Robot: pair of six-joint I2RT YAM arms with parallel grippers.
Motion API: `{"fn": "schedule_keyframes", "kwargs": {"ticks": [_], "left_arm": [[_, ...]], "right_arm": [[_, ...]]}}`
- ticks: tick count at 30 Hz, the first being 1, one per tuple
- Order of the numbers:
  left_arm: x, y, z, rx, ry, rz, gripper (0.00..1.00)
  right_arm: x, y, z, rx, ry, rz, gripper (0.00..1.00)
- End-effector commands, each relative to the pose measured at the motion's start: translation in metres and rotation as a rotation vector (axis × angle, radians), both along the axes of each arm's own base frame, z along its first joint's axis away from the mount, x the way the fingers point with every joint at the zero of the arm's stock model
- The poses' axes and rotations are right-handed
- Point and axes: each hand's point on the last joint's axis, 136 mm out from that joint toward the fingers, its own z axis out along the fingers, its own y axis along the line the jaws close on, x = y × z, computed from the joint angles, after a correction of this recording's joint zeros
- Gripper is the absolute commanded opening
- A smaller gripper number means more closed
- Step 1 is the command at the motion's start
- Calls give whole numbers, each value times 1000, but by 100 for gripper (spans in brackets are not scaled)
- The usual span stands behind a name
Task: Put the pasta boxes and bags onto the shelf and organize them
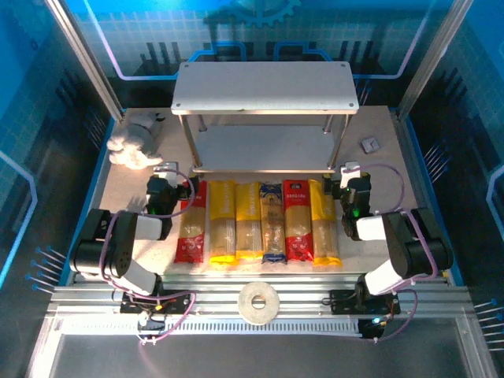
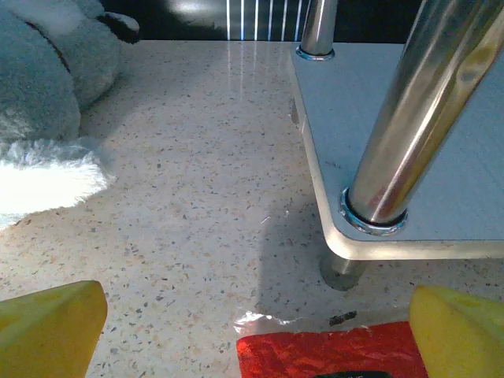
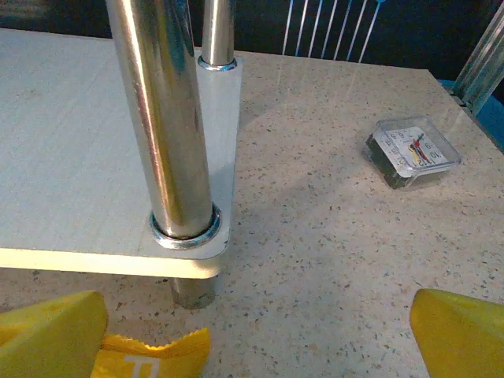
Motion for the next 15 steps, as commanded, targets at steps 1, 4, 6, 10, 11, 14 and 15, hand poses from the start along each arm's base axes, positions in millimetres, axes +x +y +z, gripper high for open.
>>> {"fn": "schedule_keyframes", "kwargs": {"ticks": [1, 4, 6, 10, 11, 14, 15], "left_arm": [[5, -1, 4, -22, -8, -16, 99], [5, -1, 4, -22, -8, -15, 99], [6, -1, 4, -22, -7, -16, 100], [5, -2, 3, -23, -6, -17, 100], [6, -1, 3, -24, -6, -17, 100], [6, -2, 3, -30, -1, -24, 100], [6, -2, 3, -34, -1, -27, 100]], "right_arm": [[5, 4, 5, 5, -16, 45, 100], [6, 6, 4, 25, -8, 76, 100], [6, 8, 5, 26, -7, 88, 100], [6, 21, 3, 27, 5, 173, 100], [6, 22, 3, 33, 5, 185, 100], [7, 21, 3, 46, 11, 191, 100], [7, 21, 3, 50, 12, 189, 100]]}}
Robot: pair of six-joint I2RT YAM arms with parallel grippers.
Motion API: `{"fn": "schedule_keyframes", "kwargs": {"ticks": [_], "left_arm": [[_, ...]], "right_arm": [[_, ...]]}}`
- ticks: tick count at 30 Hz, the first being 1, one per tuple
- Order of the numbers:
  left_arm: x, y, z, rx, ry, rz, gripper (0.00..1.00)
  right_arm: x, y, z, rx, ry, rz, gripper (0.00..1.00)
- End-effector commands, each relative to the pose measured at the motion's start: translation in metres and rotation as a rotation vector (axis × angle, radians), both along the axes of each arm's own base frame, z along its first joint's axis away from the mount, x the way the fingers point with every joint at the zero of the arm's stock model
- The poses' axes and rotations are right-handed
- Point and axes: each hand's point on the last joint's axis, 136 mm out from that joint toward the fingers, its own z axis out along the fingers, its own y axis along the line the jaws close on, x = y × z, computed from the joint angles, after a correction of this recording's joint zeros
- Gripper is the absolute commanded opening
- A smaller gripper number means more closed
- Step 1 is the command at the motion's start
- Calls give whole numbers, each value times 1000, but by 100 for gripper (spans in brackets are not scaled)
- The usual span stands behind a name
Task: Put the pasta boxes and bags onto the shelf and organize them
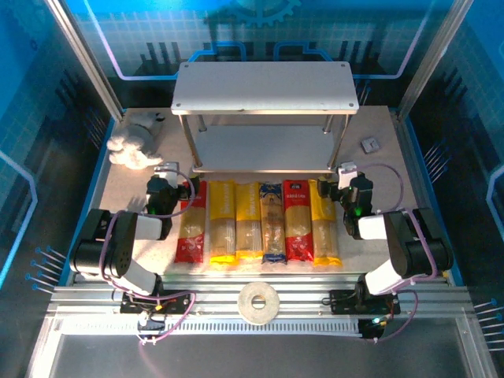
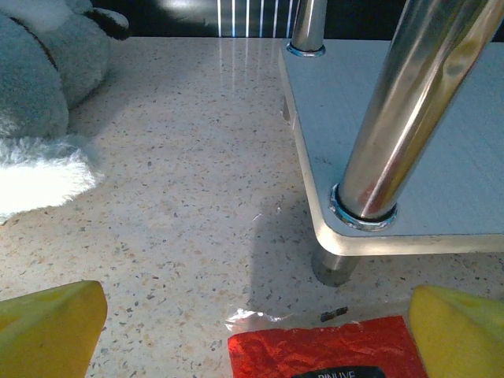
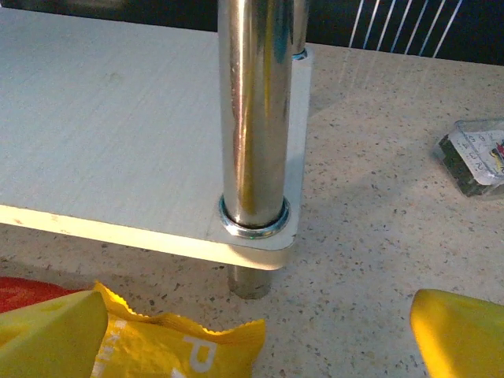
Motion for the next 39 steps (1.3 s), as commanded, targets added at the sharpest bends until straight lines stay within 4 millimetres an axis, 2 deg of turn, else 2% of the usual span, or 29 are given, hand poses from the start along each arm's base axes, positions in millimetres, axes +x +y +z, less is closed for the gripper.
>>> {"fn": "schedule_keyframes", "kwargs": {"ticks": [1, 3, 5, 7, 9, 11, 13, 16, 18, 21, 24, 28, 33, 39], "left_arm": [[6, 0, 4, -33, -6, -18, 99], [6, -2, 5, -40, -6, -38, 97], [7, -6, 10, -40, 4, -64, 87], [10, -8, 22, -32, 47, -68, 77], [10, -11, 39, -2, 72, -53, 72], [8, -16, 63, -4, 63, -7, 72], [2, -29, 84, -45, 65, 25, 73], [-9, -51, 103, -114, 64, 27, 73], [-15, -61, 107, -174, 74, 24, 74], [-25, -73, 107, -238, 121, 8, 74], [-36, -81, 114, -232, 158, -24, 75], [-49, -89, 122, -258, 186, -84, 77], [-58, -100, 120, -317, 235, -132, 77], [-63, -105, 116, -351, 278, -145, 80]], "right_arm": [[7, -1, 9, 13, -23, 26, 100], [8, -9, 11, 12, -29, -24, 100], [6, -21, 17, 27, -40, -92, 100], [1, -28, 29, 24, -50, -130, 96], [-4, -29, 44, 16, -60, -141, 90], [-10, -29, 60, 33, -42, -168, 88], [-17, -24, 77, 96, -5, -169, 87], [-31, -9, 89, 141, 100, -155, 88], [-44, 3, 90, 151, 196, -149, 88], [-72, 12, 78, 121, 377, -183, 92], [-105, 16, 60, 107, 549, -220, 93], [-136, 33, 35, 168, 665, -199, 99], [-153, 35, 2, 185, 775, -238, 100], [-157, 43, -22, 155, 872, -231, 100]]}}
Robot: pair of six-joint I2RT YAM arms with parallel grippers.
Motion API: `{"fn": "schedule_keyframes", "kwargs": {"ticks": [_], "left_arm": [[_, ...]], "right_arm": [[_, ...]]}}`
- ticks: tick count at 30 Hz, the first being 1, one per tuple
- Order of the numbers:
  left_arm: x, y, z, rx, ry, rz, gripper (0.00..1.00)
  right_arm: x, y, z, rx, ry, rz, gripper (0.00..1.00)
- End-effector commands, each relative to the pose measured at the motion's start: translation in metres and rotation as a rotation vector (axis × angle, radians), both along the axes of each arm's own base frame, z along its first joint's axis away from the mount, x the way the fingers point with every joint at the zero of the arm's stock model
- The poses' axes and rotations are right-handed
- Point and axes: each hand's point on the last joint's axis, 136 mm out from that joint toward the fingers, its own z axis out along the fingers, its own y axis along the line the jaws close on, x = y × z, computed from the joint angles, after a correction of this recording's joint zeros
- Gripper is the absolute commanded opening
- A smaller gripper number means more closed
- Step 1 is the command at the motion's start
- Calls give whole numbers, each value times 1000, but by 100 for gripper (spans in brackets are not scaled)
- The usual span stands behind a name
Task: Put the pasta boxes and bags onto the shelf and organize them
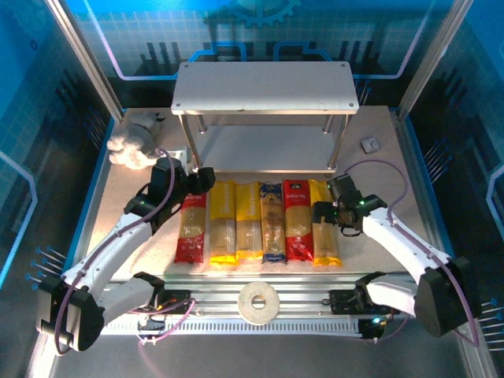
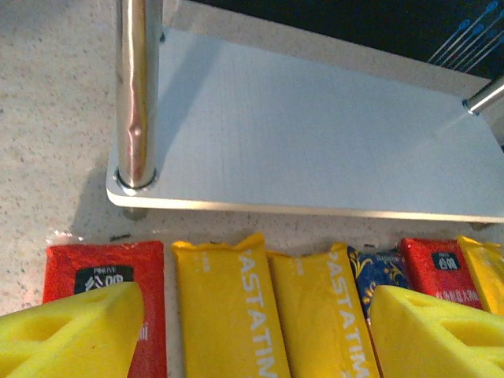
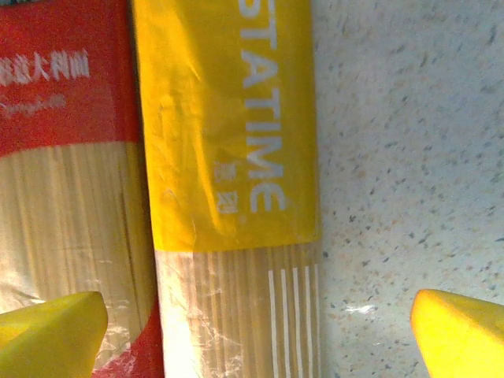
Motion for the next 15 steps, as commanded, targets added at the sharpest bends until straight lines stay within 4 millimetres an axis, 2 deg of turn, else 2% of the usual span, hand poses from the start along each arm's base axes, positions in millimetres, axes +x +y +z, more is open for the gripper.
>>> {"fn": "schedule_keyframes", "kwargs": {"ticks": [1, 7, 15], "left_arm": [[-7, -10, 5, -53, 35, -33, 83], [-10, -10, -2, -60, 50, -35, 83], [-8, -10, -1, -50, 42, -37, 84]], "right_arm": [[-11, 7, -16, 12, 77, -1, 100], [-13, 7, -42, -22, 155, -2, 100], [-6, 11, -61, -31, 198, -1, 100]]}}
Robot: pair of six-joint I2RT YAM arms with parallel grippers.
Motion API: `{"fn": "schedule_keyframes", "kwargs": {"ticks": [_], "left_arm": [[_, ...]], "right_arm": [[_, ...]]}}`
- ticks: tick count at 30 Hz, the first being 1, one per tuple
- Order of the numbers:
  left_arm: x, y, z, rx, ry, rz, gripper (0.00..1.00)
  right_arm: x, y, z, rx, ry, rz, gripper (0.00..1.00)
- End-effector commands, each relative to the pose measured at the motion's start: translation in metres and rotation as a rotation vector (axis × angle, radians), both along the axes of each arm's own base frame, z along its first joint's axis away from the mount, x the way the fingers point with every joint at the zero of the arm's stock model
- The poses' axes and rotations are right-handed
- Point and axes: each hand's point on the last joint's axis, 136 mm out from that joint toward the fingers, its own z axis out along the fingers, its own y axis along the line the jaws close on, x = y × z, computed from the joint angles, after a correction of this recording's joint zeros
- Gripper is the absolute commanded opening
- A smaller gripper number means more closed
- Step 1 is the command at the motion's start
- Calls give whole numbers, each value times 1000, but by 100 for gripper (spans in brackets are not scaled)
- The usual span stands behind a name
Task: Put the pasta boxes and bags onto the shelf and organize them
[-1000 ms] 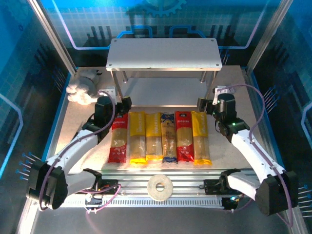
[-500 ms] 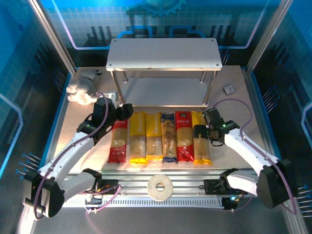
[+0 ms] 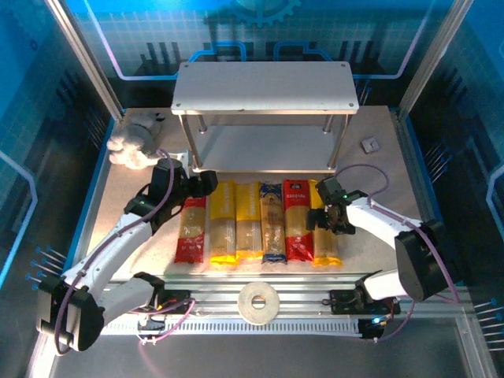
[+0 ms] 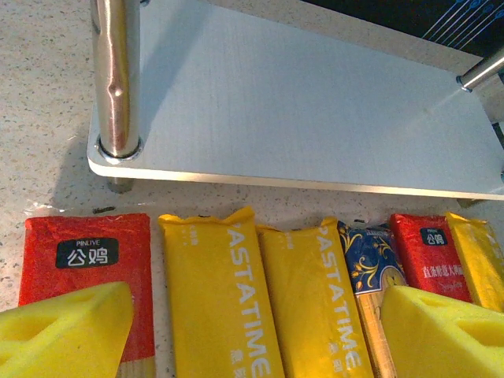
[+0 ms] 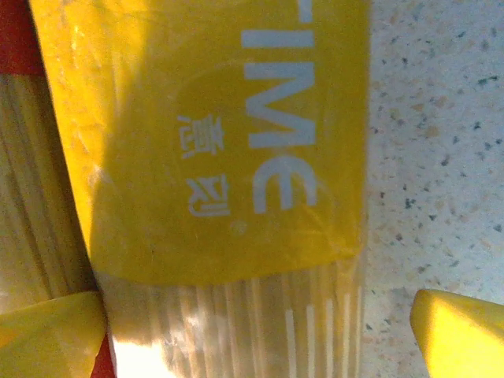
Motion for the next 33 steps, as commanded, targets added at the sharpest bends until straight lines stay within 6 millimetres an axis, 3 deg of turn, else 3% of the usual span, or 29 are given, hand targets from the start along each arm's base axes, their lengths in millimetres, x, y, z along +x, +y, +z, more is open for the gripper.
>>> {"fn": "schedule_keyframes", "kwargs": {"ticks": [1, 6, 9, 14, 21, 28, 33], "left_arm": [[-1, -4, 6, -22, -4, -10, 84], [-1, -2, 6, -12, -6, -4, 84], [0, -2, 6, -13, -10, -3, 84], [1, -1, 9, -15, -19, 1, 84], [1, 1, 10, -20, -22, 7, 84], [0, 2, 14, -25, -29, 8, 84], [1, 1, 15, -31, -30, 6, 84]], "right_arm": [[0, 5, -8, 5, 25, -3, 100], [0, 5, -15, -15, 49, 5, 100], [-1, 3, -16, -24, 62, 7, 94], [-4, 5, -16, -17, 76, 22, 73], [-8, 7, -14, -1, 81, 35, 34], [-1, 9, 18, 16, -5, 52, 0], [8, 19, 66, 39, -111, 95, 0]]}}
